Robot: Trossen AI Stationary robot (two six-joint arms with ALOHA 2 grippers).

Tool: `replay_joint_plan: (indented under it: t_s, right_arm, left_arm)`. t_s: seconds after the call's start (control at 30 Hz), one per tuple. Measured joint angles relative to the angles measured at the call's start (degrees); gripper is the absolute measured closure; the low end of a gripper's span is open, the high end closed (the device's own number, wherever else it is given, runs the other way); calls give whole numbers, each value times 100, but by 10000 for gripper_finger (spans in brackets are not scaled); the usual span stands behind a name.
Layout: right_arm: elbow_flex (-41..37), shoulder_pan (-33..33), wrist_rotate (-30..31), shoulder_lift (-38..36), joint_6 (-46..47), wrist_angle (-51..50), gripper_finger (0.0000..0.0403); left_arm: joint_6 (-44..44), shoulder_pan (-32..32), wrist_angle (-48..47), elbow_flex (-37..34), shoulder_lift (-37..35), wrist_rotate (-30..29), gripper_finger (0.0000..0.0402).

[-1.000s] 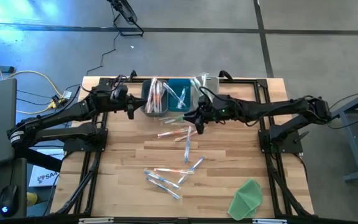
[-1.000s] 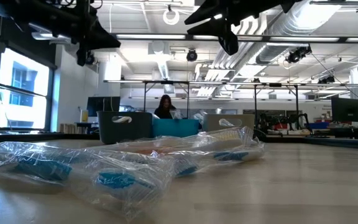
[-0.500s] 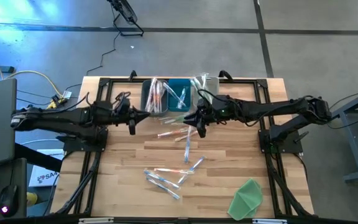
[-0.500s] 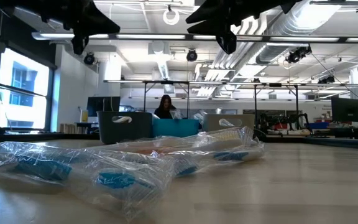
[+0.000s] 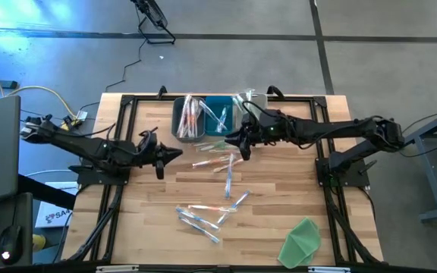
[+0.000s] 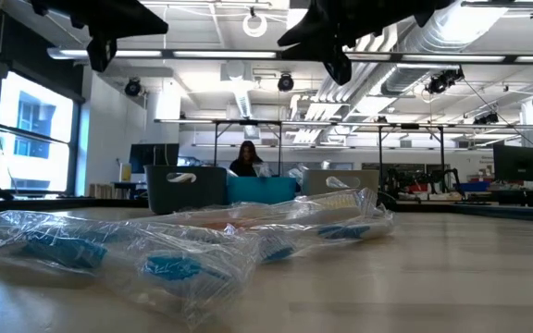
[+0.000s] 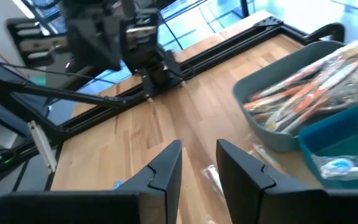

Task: Pick & Place Toothbrushes
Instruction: Put the blue toothbrush into the blue bin

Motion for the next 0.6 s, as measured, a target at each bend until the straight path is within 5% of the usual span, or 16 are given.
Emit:
replay_joint_plan:
  t_s: [0.6]
  right_arm:
    - [2, -550, -129, 0, -384, -568, 310]
  left_arm:
    - [-447, -879, 1043, 100, 1379, -683, 402]
